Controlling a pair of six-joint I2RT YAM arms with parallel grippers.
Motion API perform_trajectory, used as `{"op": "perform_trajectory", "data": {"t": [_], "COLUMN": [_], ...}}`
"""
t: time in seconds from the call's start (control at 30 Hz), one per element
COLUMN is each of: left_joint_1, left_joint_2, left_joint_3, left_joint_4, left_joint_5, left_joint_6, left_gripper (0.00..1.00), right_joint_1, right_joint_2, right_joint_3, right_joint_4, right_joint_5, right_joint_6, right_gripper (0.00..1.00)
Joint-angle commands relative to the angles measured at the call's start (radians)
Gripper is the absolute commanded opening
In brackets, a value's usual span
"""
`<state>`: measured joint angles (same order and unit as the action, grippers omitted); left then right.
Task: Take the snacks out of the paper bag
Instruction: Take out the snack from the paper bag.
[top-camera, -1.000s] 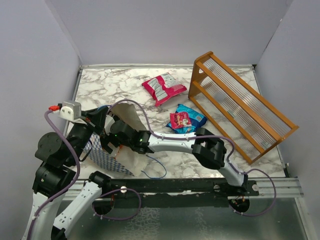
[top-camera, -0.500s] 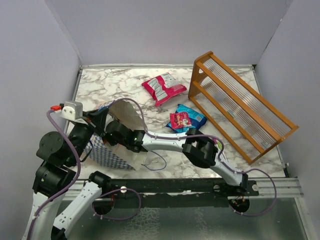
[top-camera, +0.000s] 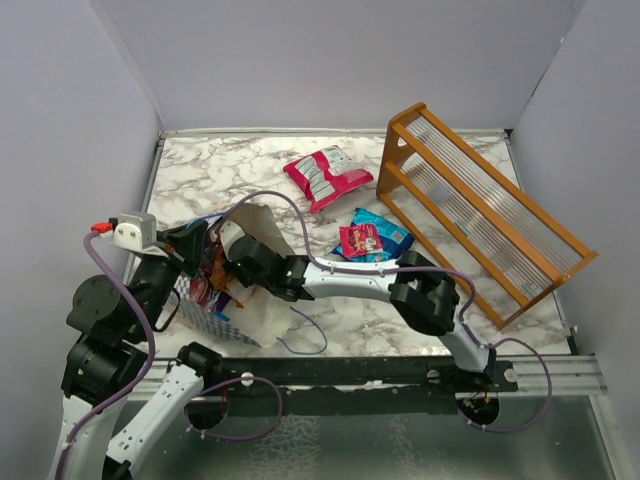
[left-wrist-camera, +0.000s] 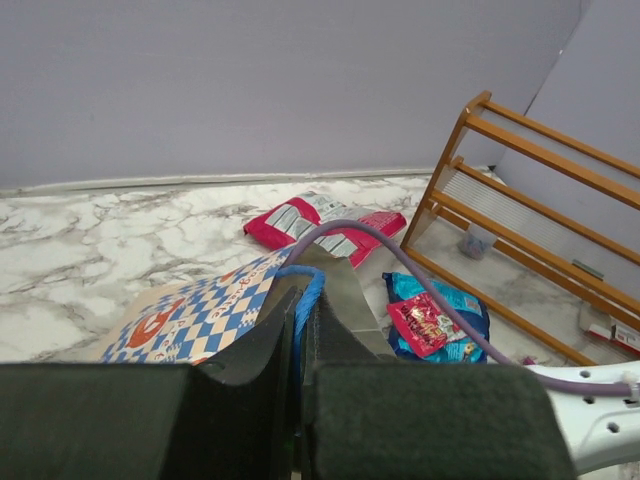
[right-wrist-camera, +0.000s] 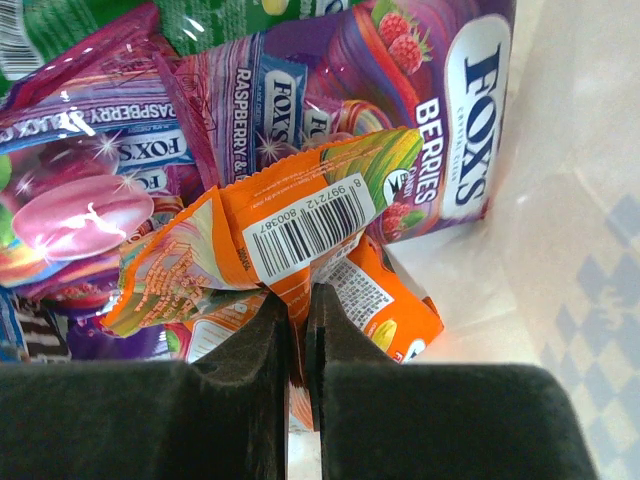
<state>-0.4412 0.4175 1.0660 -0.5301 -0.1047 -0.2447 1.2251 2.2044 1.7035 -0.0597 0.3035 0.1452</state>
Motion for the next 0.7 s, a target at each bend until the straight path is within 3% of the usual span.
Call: {"op": "perform_trajectory", "data": {"t": [0.0,0.17,0.67], "left_joint_1": [-0.005,-0.006,-0.005], "left_joint_2": [-0.016,-0.006,0.001], "left_joint_3": [-0.014,-0.029,-0.035], "left_joint_4": [0.041,0.07,0.08], "left_joint_5": [-0.065,-0.065,-0.084], "left_joint_6": [-0.005,-0.018,-0.031], "left_gripper": [0.0,0.0,0.0], "right_joint_1": [-0.015,-0.012,-0.01], "right_joint_2": [-0.165,-0.254,-0.499], "right_joint_3": [-0.105,-0.19,-0.186], "right_joint_4": [0.05,0.092,0.071], "right_joint_5": [-0.019,-0.098,-0.252], "right_joint_6": [0.022,0.038,0.078], "right_gripper": [0.01,0.01,0.01]}}
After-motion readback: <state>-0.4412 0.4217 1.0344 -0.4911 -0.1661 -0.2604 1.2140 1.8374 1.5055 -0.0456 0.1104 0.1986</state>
